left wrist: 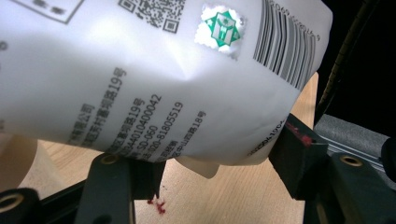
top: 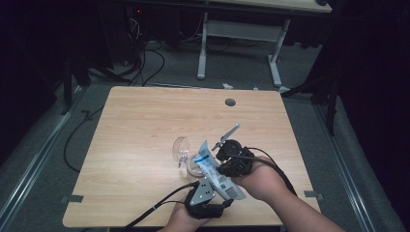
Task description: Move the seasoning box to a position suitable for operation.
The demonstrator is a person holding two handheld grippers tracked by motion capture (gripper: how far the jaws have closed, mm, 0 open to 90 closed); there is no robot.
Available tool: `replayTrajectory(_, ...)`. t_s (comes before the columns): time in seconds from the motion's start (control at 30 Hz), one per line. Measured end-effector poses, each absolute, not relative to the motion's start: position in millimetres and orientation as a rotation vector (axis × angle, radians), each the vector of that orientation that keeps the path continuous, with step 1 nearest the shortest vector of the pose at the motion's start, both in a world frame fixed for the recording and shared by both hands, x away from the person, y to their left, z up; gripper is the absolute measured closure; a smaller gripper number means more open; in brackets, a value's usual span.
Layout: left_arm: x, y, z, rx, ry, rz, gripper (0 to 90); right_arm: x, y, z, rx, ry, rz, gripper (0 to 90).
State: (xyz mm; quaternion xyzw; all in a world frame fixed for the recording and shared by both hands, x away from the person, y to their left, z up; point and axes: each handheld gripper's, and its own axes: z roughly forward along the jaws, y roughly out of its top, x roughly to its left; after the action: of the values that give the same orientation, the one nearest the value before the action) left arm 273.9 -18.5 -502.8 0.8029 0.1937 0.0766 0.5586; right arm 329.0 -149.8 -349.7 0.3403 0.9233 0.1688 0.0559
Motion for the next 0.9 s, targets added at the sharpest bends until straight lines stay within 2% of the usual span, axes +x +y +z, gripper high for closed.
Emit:
replayTrajectory(0.23,270.1,-20.2,-504.3,1.913,0.432,0.227,41.2,329.7,-147.6,-350.7,1.038,2.803,0.505,89.4)
replayTrajectory(0.57,271.3,-21.6,-502.7,1.905,0.434,0.203,42.6,331.0,-148.4,-349.6,1.032,2.803,0.513,89.5)
replayTrajectory(0.9,271.2,-28.6,-504.6,1.912,0.412,0.269,42.0,328.0,-149.3,-345.9,1.039,2.787,0.525,89.5)
